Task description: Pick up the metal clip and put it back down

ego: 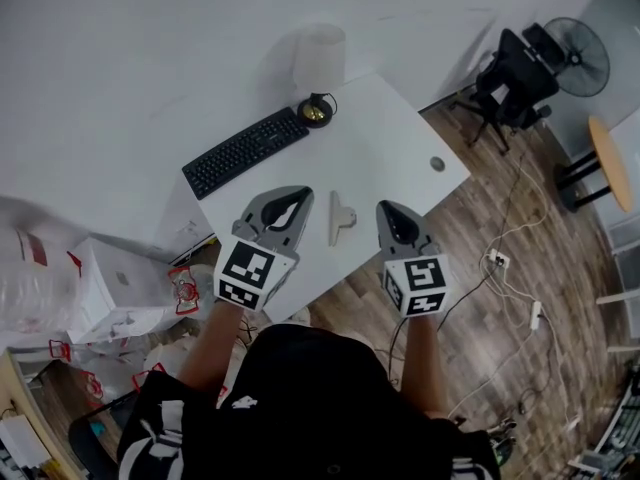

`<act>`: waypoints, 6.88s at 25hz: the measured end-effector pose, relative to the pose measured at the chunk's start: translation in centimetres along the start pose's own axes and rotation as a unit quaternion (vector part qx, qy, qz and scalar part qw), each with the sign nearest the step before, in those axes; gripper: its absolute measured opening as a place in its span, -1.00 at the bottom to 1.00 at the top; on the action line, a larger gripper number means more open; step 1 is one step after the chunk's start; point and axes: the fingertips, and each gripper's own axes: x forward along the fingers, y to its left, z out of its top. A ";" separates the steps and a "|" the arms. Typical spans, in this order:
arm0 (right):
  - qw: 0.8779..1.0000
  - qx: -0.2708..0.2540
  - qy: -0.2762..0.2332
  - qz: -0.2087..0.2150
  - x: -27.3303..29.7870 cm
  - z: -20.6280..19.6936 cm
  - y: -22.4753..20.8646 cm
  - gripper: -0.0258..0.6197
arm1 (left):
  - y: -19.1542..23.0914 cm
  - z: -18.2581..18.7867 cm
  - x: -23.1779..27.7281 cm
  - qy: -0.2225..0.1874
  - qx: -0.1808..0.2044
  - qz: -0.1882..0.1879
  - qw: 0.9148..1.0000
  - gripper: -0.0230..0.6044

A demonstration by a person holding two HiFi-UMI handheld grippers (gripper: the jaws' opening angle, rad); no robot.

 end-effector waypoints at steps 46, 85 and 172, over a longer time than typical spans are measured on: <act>0.868 -0.205 0.278 0.358 13.1 -20.6 -0.2 -0.81 | 5.6 -6.5 5.5 0.082 -0.097 0.266 0.956 -0.86; 0.783 -0.275 0.438 0.347 18.1 -33.9 2.6 -0.05 | 7.4 -11.9 -1.7 0.122 -0.141 0.325 0.927 -0.86; 0.956 -0.115 0.050 0.264 11.5 0.9 0.3 -0.03 | 6.6 -1.2 0.2 0.031 -0.040 0.284 0.957 -0.86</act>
